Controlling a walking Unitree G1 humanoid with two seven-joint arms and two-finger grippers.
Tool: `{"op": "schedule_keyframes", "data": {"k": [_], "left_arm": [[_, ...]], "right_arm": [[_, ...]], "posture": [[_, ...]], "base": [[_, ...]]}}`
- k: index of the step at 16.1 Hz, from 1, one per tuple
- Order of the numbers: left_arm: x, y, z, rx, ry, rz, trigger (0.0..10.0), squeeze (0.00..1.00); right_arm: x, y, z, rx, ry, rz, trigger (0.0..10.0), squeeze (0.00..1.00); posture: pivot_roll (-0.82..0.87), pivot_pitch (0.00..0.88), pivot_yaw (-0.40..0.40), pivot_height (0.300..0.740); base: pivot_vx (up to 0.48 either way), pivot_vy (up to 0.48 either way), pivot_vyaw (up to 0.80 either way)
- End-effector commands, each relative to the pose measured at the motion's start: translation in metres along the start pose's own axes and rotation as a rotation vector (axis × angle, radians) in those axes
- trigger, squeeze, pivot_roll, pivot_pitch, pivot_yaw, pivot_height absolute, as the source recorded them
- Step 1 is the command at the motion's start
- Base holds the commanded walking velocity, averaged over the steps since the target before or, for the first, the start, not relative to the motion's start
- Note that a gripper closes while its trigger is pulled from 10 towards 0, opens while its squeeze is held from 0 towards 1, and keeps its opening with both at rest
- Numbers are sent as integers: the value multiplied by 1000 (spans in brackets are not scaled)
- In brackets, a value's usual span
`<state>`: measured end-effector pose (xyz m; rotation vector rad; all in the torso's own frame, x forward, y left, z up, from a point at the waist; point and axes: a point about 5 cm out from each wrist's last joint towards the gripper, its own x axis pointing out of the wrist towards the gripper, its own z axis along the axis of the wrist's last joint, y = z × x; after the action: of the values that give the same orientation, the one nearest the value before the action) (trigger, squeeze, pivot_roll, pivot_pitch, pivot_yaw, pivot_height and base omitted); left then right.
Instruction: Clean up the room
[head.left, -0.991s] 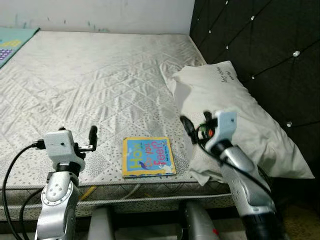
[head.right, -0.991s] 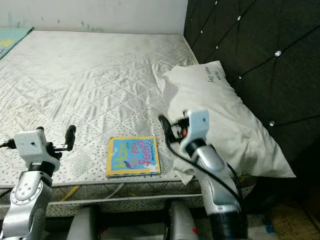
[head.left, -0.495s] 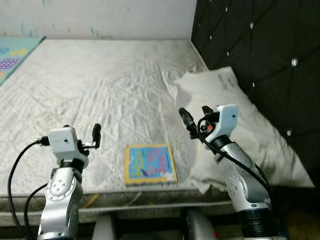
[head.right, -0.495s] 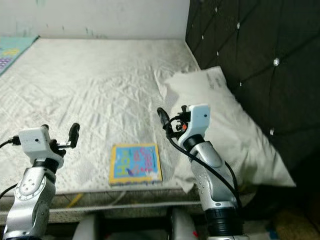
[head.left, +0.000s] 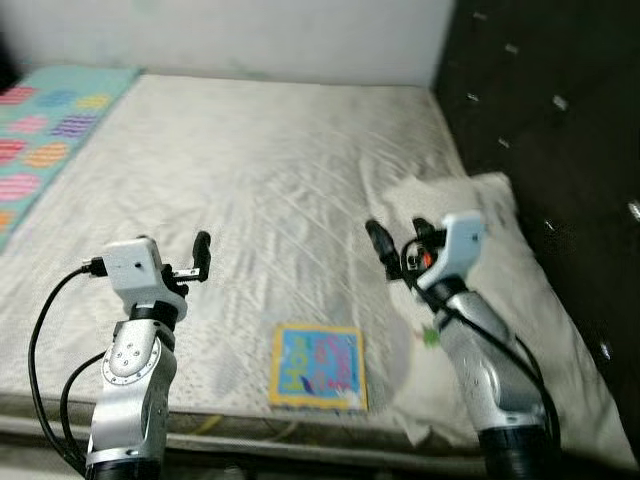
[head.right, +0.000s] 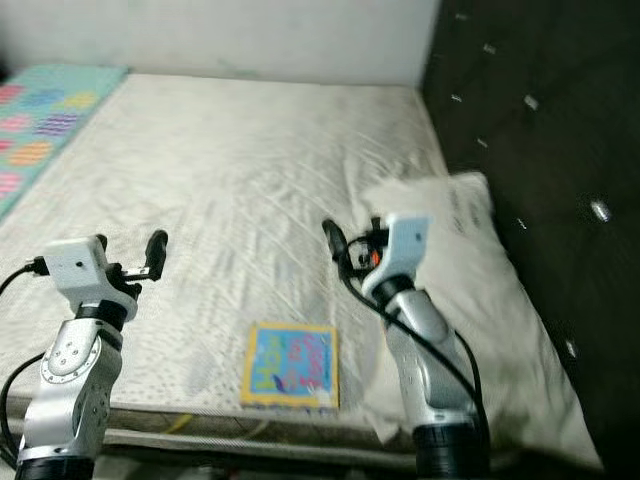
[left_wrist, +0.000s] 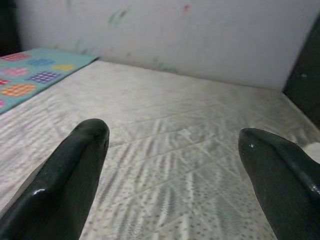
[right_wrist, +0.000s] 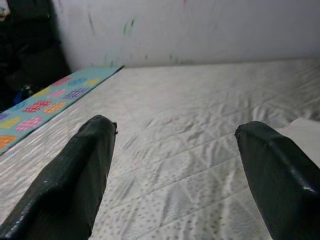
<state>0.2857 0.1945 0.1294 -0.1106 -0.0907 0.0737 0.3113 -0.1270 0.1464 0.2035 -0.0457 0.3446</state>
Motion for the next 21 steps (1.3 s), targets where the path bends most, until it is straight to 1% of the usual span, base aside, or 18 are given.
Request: {"op": "schedule_keyframes", "data": {"k": [1,2,3,5,8,10,11,12,13,15,18,21], "left_arm": [[-2,-2,-4,8,28,-12,10000,0],[-2,-3,-5,17,40,-29,10000,0],[-2,-7,-9,7,63,-36,10000,0],[-4,-10,-9,7,63,-58,10000,0],[-8,-8,-10,-11,69,-47,10000,0],[-9,-10,-12,-45,86,-71,10000,0],[-8,-13,-13,-56,89,-84,10000,0],[-7,-16,-13,-106,91,-83,10000,0],[-6,-17,-13,-131,95,-78,10000,0],[-7,-19,-12,-118,88,-91,10000,0],[-9,-18,-12,-127,93,-86,10000,0],[-9,-18,-13,-133,101,-93,10000,0]], "right_arm": [[0,-2,2,-3,-9,-22,10000,0],[0,-3,3,-5,-10,-30,10000,0],[0,-7,5,-16,-14,-42,10000,0],[-3,-12,5,-21,-6,-57,10000,0],[-8,-17,3,-21,-3,-95,10000,0],[-10,-16,1,-30,-2,-94,10000,0],[-10,-14,-3,-35,19,-87,10000,0],[-10,-10,-6,-41,32,-71,10000,0],[-11,-9,-7,-42,35,-65,10000,0],[-12,-4,-8,-44,36,-54,10000,0],[-14,-2,-9,-46,40,-47,10000,0],[-15,-3,-10,-55,41,-50,10000,0]], "posture": [[-82,0,-7,740],[-86,0,-2,740],[-89,0,-2,740],[-84,0,-7,740],[-80,0,-16,740],[-85,0,-18,740],[-85,0,-18,740],[-90,0,-20,740],[-90,0,-20,740],[-89,0,-29,740],[-88,0,-32,740],[-90,0,-30,740]], "base": [[0,0,0],[0,0,0],[0,0,0],[0,0,0],[0,0,0],[0,0,0],[0,0,0],[0,0,-800],[0,0,-800],[0,0,-800],[0,0,-727],[0,0,0]]}}
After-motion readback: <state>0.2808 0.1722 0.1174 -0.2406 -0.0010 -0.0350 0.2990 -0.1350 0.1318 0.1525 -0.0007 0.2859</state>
